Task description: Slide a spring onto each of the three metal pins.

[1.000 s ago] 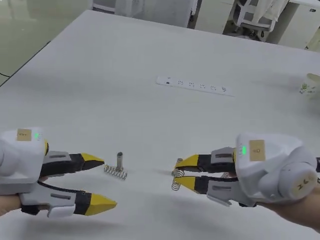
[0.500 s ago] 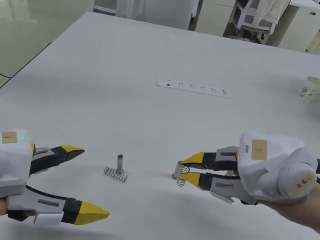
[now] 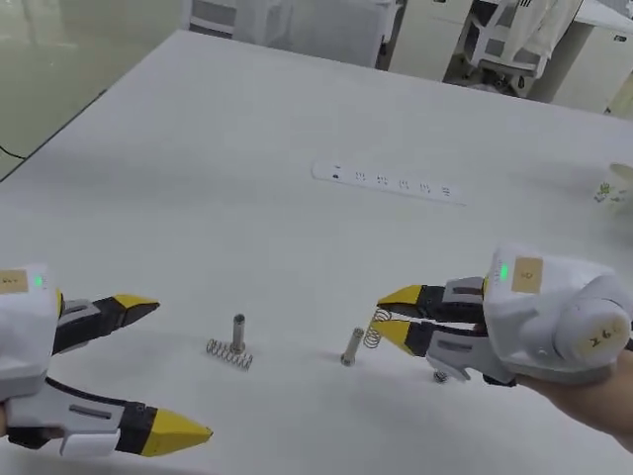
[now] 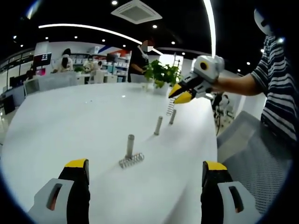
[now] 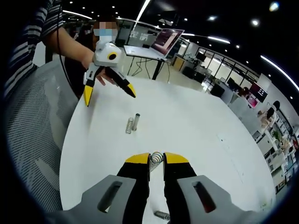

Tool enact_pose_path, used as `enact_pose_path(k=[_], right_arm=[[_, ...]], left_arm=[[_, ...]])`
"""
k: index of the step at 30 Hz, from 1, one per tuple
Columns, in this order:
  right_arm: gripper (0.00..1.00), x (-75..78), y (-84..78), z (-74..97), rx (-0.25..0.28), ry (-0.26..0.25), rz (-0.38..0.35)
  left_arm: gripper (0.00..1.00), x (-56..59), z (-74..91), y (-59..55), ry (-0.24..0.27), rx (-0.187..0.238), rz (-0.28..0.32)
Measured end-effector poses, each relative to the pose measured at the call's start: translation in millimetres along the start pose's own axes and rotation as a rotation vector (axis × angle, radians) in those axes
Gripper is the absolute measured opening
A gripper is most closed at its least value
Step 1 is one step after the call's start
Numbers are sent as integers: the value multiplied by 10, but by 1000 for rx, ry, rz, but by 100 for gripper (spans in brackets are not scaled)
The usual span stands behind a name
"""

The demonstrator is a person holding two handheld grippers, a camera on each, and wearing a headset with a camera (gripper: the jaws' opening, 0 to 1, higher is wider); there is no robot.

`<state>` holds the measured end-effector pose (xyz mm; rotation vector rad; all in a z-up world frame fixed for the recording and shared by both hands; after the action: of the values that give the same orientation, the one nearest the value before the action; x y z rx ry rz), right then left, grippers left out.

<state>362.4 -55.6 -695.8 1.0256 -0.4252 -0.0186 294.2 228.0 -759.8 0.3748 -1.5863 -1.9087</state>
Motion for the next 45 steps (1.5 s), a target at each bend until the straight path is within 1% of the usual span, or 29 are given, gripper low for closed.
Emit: enact_pose_path(k=[6, 8, 15, 23, 34, 37, 42, 45], right_arm=[[7, 85, 34, -52, 11, -19, -7], [7, 83, 34, -77, 8, -12, -6], [8, 81, 10, -134, -4, -3, -6], [8, 87, -4, -168, -8, 2, -9], [8, 64, -92, -211, -25, 6, -35], [8, 73, -143, -229, -26, 5, -66], [8, 47, -225, -273, -41, 12, -81], [8, 26, -282, -316, -57, 19, -77]], left_arm=[[98, -8, 19, -1, 6, 3, 4], [98, -4, 20, 8, 7, 10, 7], [97, -8, 48, 3, 15, 16, 13], [97, -18, 64, -1, 25, 11, 10], [96, -12, 57, -6, 26, 15, 16], [97, -8, 53, -5, 27, 15, 15], [97, 1, 51, -4, 27, 16, 16], [97, 4, 45, -9, 26, 14, 16]])
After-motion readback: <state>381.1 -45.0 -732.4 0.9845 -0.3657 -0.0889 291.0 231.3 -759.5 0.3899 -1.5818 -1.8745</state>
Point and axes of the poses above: the centre of the closed fingertips' face, and the gripper's own axes: z roughly backward along the fingers, x roughly to its right, y roughly out of its top, the point moved 9 cm from there along z, roughly backward along the fingers, and after that the axes turned 9 degrees about x, right-handed, at the moved point
